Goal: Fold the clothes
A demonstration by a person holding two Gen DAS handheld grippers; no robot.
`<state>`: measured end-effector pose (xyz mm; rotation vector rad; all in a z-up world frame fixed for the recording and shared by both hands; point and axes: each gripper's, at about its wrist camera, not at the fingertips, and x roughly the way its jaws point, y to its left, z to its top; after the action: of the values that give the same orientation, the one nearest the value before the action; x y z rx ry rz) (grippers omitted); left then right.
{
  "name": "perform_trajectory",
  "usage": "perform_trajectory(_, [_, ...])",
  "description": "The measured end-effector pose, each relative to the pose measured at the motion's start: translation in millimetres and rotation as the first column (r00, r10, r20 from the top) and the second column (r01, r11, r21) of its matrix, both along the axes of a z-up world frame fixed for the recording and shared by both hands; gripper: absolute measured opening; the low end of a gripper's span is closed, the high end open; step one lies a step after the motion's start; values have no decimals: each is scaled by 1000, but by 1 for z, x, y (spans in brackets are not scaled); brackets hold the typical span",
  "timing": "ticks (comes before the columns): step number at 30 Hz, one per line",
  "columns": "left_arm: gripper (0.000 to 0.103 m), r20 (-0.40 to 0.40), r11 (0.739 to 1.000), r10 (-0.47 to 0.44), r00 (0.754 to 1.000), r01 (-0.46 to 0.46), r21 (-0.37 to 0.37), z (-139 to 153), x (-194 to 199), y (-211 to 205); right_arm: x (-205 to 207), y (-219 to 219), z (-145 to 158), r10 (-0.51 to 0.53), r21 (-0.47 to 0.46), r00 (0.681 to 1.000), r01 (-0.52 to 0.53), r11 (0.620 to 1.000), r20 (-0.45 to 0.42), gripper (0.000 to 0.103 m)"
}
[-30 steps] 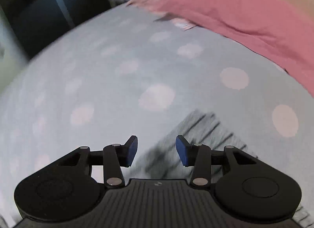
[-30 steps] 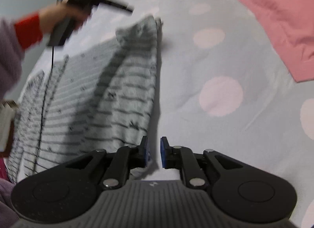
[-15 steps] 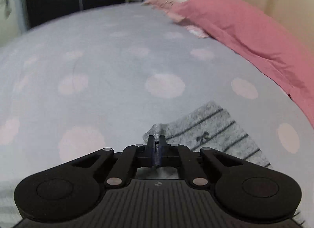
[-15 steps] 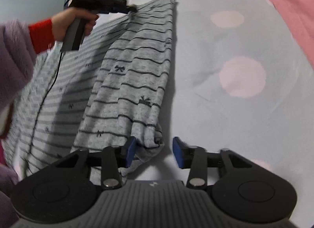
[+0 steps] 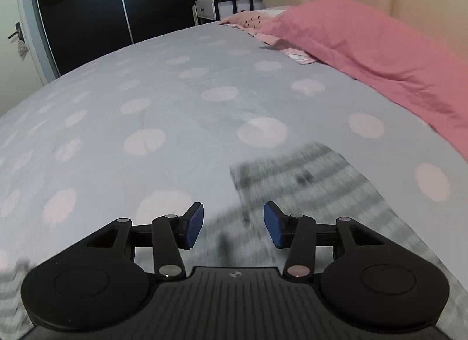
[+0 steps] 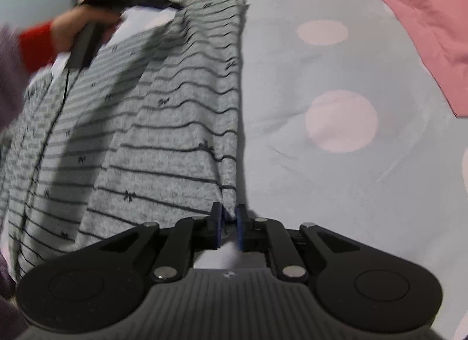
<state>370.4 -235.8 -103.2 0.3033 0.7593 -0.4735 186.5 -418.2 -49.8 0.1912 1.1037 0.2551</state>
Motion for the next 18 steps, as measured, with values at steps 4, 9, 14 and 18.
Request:
perform_trajectory(4, [44,-50,996,-70,996,67,-61,28,-75,40,-6,-4,13,-2,-121,999,6,993,32,22])
perform_trajectory(9, [44,-85,987,-150,985,143,-79,57,-190,87,-15,17,30,121,-96,993,-121,988,-3,23])
perform_trajectory(14, [44,-130,989,-147,981,141,-52,66,-275,125,-39,65,57,286,-114,958,-287,951,-29,32])
perform_trajectory(18, [44,-129,997,-78,989,76,-22,68,-332,164,-71,111,70,374,-140,927,-373,917,-20,40])
